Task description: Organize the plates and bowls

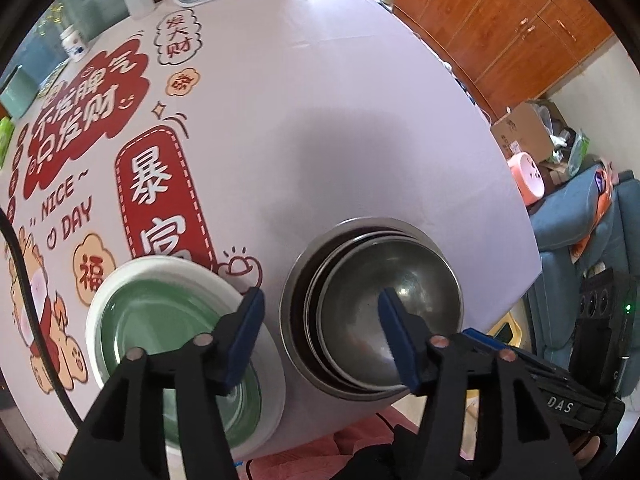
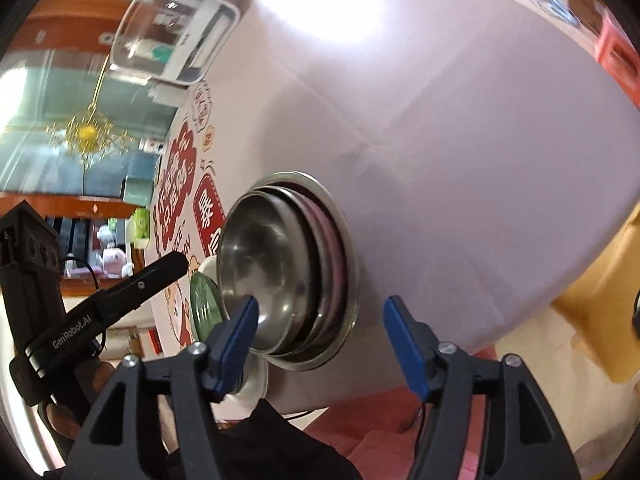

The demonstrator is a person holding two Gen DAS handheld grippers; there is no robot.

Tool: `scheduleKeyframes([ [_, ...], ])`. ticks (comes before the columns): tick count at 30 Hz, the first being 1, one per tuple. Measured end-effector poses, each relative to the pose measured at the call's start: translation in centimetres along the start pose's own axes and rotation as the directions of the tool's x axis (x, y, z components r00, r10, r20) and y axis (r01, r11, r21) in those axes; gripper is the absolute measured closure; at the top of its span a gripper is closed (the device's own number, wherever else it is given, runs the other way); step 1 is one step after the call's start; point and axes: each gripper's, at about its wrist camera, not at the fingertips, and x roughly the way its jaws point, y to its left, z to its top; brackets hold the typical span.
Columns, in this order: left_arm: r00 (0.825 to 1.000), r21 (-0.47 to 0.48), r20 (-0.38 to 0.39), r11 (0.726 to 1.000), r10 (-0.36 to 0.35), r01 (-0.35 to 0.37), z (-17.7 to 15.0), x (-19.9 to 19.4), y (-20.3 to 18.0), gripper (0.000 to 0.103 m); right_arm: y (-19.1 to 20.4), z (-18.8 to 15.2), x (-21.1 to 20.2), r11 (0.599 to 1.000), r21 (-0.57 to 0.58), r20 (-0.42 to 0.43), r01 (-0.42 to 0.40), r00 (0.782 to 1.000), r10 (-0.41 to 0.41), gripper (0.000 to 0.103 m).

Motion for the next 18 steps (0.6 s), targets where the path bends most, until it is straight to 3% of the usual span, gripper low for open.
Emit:
scheduleKeyframes([
  [8, 0.996, 0.054, -0.087, 0.998, -0.013, 0.018, 2.1, 3.0, -0.1, 0.027, -2.3, -0.3, 1.5, 0.985, 0.169, -0.002, -0.017, 1.000, 0.018, 0.026],
  [18, 0.979, 0.095, -0.204, 0.995, -0.006, 0.026, 3.3, 6.9, 0.1, 0.026, -3.0, -0.7, 3.5, 0.969, 0.246, -0.027, -0.021, 0.999, 0.028, 0.026],
])
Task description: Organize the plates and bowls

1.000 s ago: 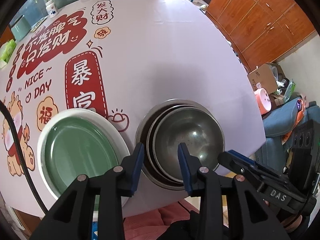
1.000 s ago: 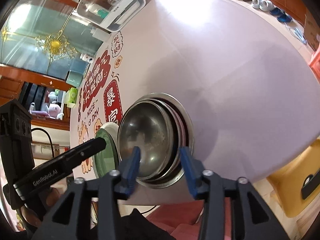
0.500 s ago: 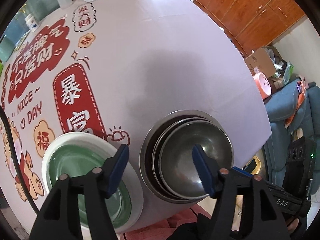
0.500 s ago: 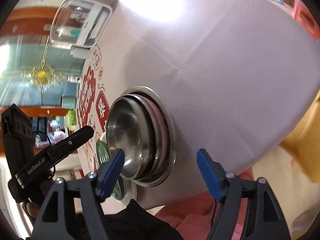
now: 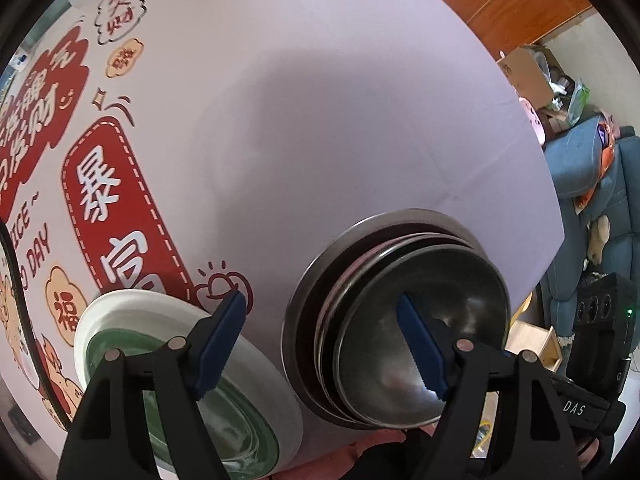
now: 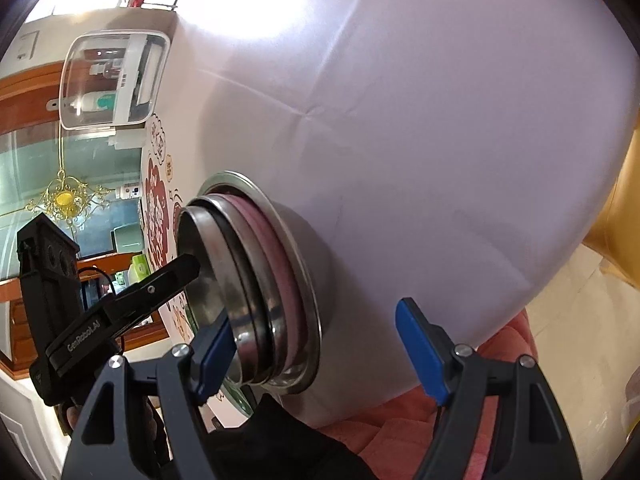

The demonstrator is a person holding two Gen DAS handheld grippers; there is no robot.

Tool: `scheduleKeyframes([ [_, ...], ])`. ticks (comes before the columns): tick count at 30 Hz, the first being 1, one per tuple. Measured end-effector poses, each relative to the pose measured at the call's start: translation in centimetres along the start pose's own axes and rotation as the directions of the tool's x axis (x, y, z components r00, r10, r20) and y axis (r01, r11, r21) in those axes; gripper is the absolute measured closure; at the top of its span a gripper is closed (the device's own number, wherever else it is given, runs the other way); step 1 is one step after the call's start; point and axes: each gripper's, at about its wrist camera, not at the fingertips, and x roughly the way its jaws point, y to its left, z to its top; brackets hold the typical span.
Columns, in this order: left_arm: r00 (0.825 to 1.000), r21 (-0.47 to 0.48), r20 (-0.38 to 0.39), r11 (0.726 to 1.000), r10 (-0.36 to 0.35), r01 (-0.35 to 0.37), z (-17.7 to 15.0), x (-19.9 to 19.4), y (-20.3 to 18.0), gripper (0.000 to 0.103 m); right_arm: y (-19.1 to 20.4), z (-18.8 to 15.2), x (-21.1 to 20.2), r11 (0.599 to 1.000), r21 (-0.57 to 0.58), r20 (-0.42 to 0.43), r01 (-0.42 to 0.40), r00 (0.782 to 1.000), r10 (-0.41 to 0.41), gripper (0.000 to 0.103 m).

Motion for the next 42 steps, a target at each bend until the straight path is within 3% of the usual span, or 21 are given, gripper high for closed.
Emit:
scheduleKeyframes([
  [17, 0.994, 0.031, -0.110, 0.999, -0.009, 0.012, 1.2, 3.4, -0.3, 0.026, 0.7, 0.3, 0.7, 1.000, 0.010, 0.004, 0.005, 1.000, -0.005, 0.025],
  [22, 0.993, 0.033, -0.118, 0.999, -0.010, 0.014, 1.3, 3.8, -0.9, 0.027, 0.6, 0.4, 0.9, 1.000, 0.011, -0.003, 0.007, 1.000, -0.007, 0.038],
  [31, 0.992, 0.014, -0.119, 0.999, -0.045, 0.047, 0.6, 4.5, -1.1, 0.039, 0.9, 0.5, 1.1, 1.000, -0.009, -0.018, -0.019, 1.000, 0.019, 0.048],
  [42, 0.992, 0.004, -0.121, 0.999, -0.031, 0.032, 0.9, 4.3, -1.5, 0.040, 1.8, 0.7, 1.1, 0.998, -0.058, -0.037, -0.016, 0.999, 0.014, 0.060],
])
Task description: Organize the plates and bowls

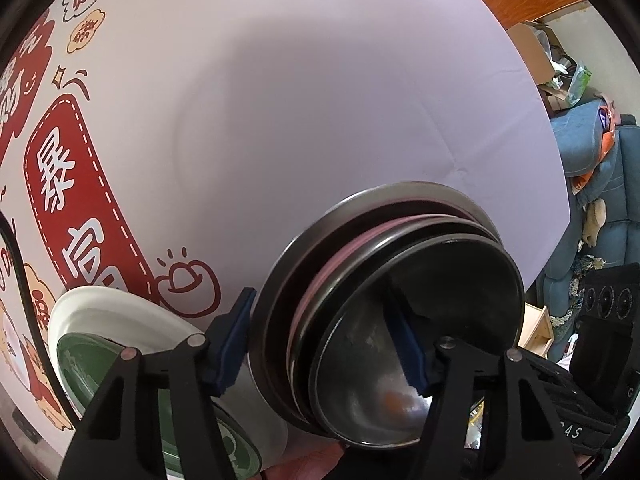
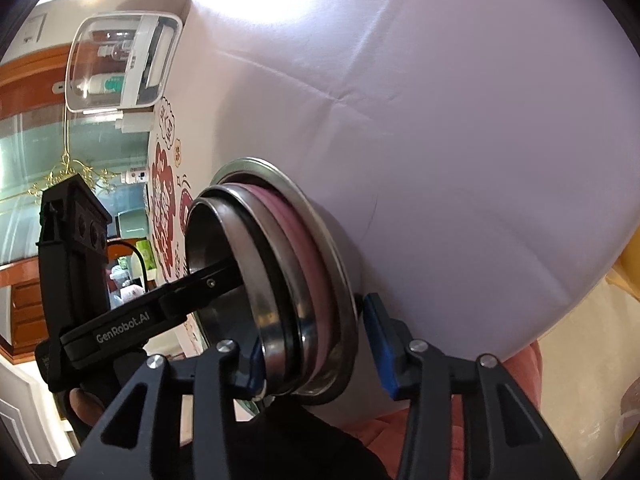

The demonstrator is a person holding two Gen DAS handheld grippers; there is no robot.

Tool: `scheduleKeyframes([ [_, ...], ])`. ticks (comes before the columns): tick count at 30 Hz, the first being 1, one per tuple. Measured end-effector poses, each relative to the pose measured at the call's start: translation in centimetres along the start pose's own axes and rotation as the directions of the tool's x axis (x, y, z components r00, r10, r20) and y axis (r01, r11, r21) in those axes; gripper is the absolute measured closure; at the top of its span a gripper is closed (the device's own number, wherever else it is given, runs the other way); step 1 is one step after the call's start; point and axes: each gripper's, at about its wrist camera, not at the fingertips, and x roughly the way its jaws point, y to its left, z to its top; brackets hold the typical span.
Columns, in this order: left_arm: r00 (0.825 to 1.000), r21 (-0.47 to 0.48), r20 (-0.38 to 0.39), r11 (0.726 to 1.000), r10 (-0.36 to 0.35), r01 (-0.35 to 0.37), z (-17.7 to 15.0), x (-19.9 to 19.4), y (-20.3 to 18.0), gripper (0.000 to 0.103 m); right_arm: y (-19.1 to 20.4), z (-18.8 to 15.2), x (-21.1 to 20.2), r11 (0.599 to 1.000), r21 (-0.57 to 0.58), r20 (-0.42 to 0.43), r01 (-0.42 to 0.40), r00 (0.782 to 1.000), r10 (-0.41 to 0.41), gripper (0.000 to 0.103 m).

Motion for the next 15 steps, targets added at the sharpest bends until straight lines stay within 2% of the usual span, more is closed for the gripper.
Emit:
scheduleKeyframes([
  [15, 1.000, -0.019, 0.023, 1.000, 0.021, -0.021, -1.2, -0.9, -1.0, 0.043, 1.0, 0.3, -0.9, 0.994, -0.080, -0.007, 0.071, 0.997, -0.072, 0.063],
])
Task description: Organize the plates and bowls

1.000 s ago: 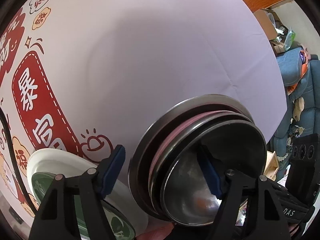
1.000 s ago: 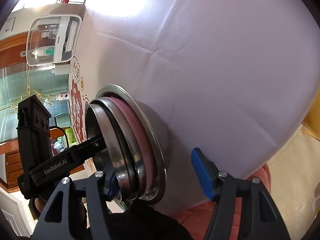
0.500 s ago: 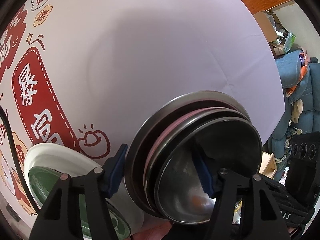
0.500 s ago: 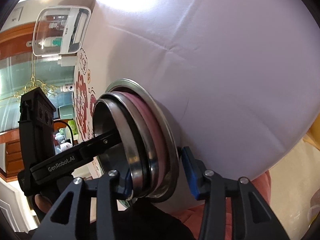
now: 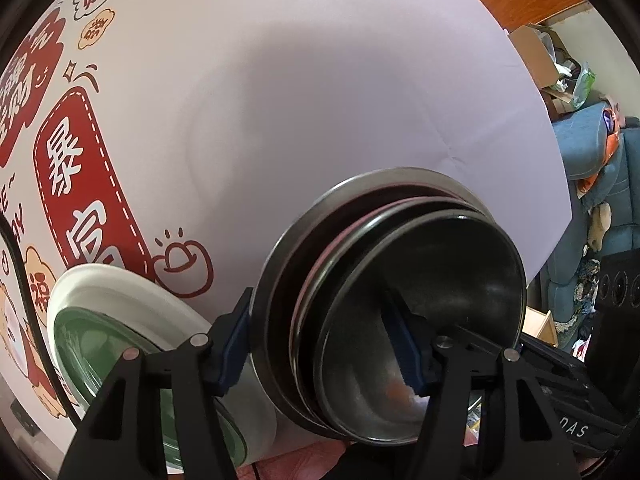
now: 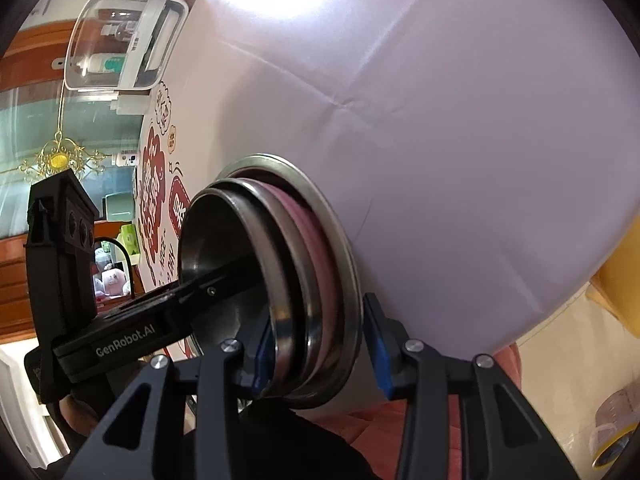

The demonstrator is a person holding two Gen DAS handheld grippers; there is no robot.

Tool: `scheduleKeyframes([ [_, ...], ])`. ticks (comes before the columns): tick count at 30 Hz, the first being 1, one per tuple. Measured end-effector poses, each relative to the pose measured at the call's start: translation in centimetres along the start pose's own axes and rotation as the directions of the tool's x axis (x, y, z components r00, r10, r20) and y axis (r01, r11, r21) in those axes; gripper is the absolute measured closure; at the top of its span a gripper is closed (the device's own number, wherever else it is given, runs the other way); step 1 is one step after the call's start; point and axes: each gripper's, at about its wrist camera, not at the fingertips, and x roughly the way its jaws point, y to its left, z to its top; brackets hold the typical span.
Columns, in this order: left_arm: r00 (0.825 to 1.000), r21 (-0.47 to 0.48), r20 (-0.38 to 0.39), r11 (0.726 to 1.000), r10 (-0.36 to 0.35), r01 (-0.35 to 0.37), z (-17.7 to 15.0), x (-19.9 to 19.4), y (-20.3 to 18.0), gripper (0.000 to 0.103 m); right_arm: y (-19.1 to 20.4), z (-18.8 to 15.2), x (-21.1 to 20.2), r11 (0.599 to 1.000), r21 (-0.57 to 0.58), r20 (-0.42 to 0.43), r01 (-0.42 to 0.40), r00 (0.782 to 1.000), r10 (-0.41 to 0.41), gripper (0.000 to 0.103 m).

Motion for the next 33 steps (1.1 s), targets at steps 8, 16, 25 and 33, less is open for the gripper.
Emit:
scheduleKeyframes([
  [8, 0.998, -0.045, 0.056, 0.999, 0.000, 0.003, -0.9, -2.2, 0.4, 0.044, 1.2, 0.2, -0.9, 0.996, -0.093, 0.008, 0.007, 1.000, -0.006, 0.063],
  [16, 0.989, -0.113, 0.150, 0.993, -0.003, 0.020, -2.6, -5.7, 2.1, 0.044, 3.6, 0.5, -2.4, 0.978, -0.208, 0.007, 0.003, 1.000, -0.002, 0.063],
  [25, 0.963, -0.231, 0.268, 0.972, 0.015, 0.050, -5.3, -10.0, 5.2, 0.044, 8.1, 0.1, -3.0, 0.934, -0.358, -0.023, -0.019, 1.000, 0.012, 0.063],
  [33, 0.944, -0.349, 0.326, 0.935, 0.053, 0.068, -8.6, -11.9, 7.8, 0.044, 12.6, -1.6, -1.2, 0.881, -0.472, -0.084, -0.042, 0.996, 0.002, 0.063],
])
